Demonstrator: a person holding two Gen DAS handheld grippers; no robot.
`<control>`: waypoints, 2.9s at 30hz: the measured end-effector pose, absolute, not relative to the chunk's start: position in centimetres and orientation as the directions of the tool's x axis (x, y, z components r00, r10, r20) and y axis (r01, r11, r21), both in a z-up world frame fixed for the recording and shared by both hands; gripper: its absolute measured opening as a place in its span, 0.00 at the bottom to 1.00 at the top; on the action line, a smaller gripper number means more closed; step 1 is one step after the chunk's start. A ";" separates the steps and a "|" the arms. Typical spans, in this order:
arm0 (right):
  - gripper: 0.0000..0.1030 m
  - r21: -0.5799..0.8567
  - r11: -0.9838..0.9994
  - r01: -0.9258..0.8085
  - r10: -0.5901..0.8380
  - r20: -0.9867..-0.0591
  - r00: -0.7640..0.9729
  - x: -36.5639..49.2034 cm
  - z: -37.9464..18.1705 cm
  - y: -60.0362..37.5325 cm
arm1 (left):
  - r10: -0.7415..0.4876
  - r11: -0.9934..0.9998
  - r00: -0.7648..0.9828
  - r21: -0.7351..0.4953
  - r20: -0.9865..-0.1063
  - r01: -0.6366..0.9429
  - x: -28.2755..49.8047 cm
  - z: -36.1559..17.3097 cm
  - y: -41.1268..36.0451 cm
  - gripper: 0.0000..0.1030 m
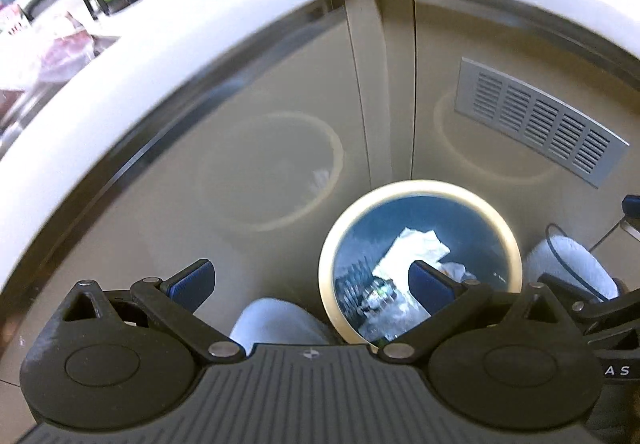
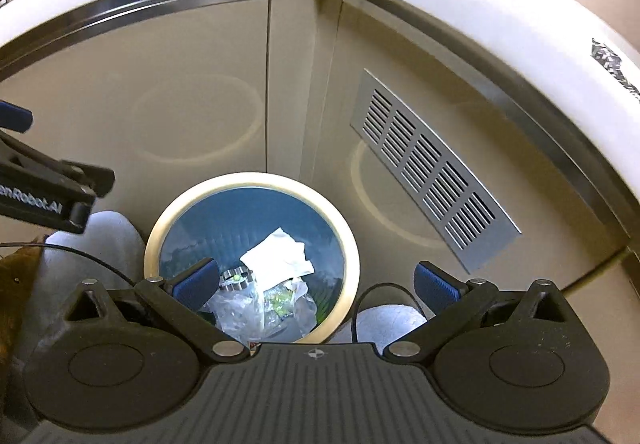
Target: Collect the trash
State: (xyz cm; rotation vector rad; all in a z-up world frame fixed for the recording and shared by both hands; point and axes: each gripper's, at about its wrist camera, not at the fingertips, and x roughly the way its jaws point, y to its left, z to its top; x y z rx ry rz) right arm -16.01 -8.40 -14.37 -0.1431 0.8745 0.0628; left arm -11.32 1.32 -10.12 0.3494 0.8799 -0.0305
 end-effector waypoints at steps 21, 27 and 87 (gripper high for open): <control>1.00 -0.102 0.989 -0.108 -0.002 -0.737 0.676 -17.2 -10.8 -8.1 | 0.074 0.946 0.633 0.256 -0.771 0.201 -11.6 -6.9 2.8 1.00; 1.00 -0.079 0.991 -0.110 0.015 -0.742 0.670 -17.0 -10.0 -8.4 | 0.107 0.927 0.612 0.301 -0.784 0.225 -11.5 -7.4 2.2 1.00; 1.00 0.031 0.998 -0.052 0.056 -0.785 0.616 -15.9 -12.1 -8.6 | 0.138 0.951 0.494 0.254 -0.858 0.176 -9.5 -11.3 1.8 1.00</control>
